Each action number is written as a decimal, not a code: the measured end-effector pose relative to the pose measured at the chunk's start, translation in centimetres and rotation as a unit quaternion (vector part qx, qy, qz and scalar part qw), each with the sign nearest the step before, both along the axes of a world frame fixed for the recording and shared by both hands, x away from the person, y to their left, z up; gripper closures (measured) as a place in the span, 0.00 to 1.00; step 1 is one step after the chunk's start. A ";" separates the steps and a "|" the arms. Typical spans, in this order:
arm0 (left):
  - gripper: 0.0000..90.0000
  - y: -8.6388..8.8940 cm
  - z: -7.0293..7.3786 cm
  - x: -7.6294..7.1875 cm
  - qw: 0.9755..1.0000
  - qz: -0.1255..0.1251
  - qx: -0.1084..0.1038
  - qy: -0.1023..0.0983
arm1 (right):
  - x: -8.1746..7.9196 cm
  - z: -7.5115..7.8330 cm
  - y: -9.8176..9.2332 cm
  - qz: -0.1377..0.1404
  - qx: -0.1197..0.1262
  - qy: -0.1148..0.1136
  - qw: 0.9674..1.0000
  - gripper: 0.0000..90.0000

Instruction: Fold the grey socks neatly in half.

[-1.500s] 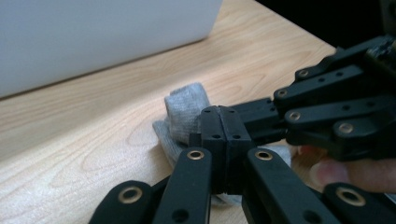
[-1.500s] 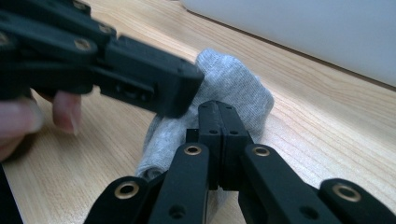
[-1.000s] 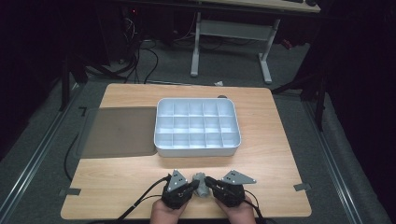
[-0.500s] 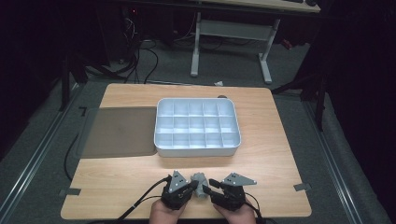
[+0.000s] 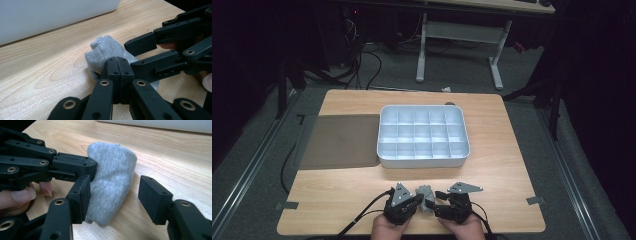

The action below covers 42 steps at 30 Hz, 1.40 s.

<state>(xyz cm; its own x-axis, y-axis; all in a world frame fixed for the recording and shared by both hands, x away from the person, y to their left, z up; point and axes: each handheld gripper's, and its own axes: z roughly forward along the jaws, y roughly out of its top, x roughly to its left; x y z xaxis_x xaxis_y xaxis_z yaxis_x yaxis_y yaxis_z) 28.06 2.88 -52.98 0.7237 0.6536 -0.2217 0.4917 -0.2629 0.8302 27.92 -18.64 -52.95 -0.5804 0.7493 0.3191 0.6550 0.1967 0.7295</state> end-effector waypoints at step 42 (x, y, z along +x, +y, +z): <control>1.00 0.9 0.0 1.2 1.000 0.009 0.000 0.008 | 1.3 -0.2 1.2 0.032 0.014 0.048 0.998 0.59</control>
